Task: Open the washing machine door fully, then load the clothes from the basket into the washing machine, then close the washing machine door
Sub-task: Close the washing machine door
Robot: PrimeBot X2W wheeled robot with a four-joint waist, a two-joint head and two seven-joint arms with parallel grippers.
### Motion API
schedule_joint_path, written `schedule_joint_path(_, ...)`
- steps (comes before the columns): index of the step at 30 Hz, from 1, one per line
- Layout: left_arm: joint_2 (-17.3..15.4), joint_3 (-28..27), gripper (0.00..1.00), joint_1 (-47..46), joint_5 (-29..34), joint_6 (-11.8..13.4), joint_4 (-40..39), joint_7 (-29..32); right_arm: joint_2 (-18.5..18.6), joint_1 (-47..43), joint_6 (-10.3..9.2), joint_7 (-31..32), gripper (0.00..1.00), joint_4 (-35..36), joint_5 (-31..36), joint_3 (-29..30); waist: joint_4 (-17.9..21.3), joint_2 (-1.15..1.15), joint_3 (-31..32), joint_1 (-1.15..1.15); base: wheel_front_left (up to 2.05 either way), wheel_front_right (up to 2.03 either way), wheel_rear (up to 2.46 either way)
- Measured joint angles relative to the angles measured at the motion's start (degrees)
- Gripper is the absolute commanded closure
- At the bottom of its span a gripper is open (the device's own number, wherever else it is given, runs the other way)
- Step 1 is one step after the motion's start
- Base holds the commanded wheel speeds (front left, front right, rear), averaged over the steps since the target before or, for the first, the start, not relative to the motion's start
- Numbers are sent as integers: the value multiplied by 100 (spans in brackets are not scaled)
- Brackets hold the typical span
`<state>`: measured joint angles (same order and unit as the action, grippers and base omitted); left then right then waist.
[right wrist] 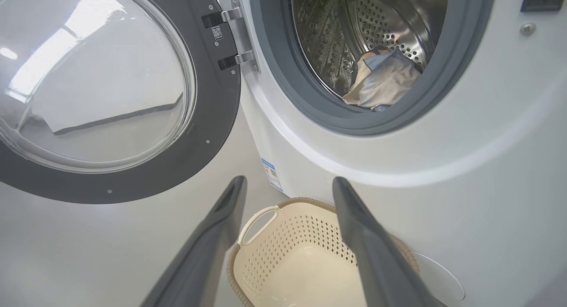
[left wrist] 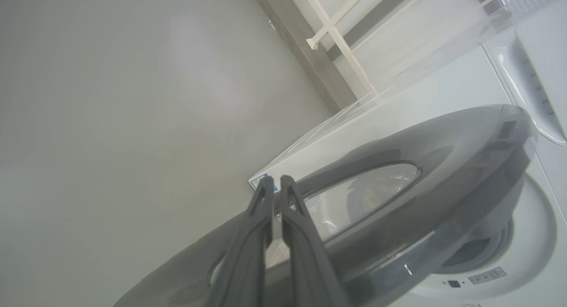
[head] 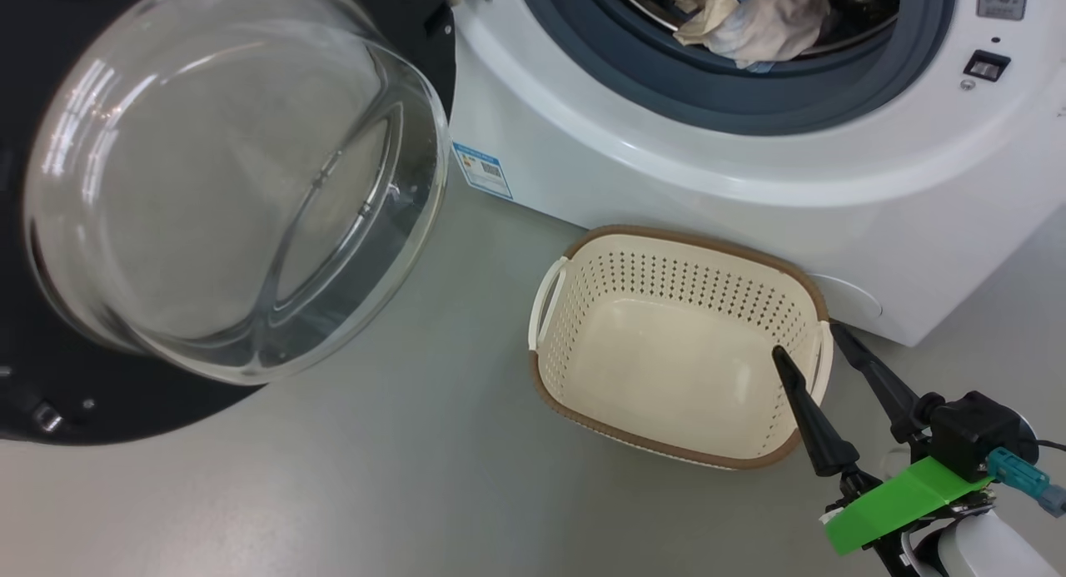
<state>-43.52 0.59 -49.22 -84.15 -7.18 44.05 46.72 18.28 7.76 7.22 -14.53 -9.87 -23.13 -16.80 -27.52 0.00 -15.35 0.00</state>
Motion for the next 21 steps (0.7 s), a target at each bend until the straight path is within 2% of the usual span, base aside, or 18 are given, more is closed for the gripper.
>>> schedule_joint_path(11, -32, 232, 100, 537, -359, 0, -769, 920, -123, -213, 0, 0, 0, -8, -8, 69, 11, 0, 419, 0, 0, 0, 0)
schedule_joint_path(21, -41, 310, 100, 1054, -621, 1, -1536, 1417, -240, -481, 0, 0, 0, -11, -9, 221, 49, 0, 817, 0, 0, 0, 0)
